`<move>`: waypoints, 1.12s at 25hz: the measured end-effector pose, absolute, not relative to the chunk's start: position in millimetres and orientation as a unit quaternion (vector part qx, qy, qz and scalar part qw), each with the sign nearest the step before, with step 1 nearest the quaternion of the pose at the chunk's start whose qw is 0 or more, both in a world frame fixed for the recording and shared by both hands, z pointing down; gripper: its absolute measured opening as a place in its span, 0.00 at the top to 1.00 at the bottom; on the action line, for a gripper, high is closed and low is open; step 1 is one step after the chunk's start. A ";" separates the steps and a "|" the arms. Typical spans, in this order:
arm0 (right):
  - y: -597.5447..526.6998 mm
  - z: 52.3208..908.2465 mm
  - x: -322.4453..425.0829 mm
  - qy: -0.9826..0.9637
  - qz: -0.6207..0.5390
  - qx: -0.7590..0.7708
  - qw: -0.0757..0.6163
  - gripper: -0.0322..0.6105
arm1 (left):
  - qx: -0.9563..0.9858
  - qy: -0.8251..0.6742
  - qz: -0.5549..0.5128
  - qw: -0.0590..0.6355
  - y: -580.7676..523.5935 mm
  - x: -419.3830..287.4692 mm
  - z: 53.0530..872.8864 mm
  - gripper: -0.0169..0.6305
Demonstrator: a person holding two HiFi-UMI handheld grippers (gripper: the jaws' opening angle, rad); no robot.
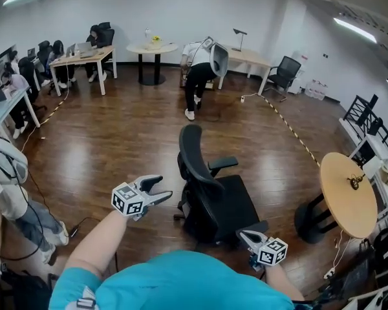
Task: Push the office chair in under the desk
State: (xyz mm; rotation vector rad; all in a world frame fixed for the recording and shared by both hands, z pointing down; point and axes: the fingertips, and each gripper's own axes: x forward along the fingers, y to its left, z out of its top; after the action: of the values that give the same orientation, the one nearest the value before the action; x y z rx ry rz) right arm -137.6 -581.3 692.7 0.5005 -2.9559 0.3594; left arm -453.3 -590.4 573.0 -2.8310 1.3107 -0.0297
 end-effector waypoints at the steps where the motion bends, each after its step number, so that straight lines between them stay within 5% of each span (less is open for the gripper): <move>1: -597.4 685.3 -131.5 -0.977 0.120 0.167 0.060 0.95 | -0.907 0.420 -0.028 0.010 -617.2 -450.2 568.9 0.35; 4: -623.7 679.9 -110.6 -0.975 0.125 0.174 0.056 0.95 | -0.908 0.411 -0.077 0.008 -679.5 -434.4 577.2 0.24; 10: -648.9 709.4 -110.6 -0.965 0.138 0.216 0.050 0.95 | -0.926 0.361 -0.103 0.031 -739.1 -442.0 609.7 0.18; 14: -667.7 723.4 -151.0 -0.954 0.138 0.261 0.045 0.95 | -0.950 0.278 -0.115 0.089 -746.4 -440.0 630.8 0.30; 28: -709.7 771.4 -208.8 -0.918 0.159 0.362 0.037 0.95 | -0.976 0.161 -0.092 0.112 -813.3 -461.9 658.8 0.31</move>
State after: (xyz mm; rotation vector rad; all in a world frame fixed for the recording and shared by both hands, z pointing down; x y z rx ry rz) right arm -208.8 -709.7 771.4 1.1125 -2.8178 0.4874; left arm -461.9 -813.3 658.8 -2.8652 0.4737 -0.2700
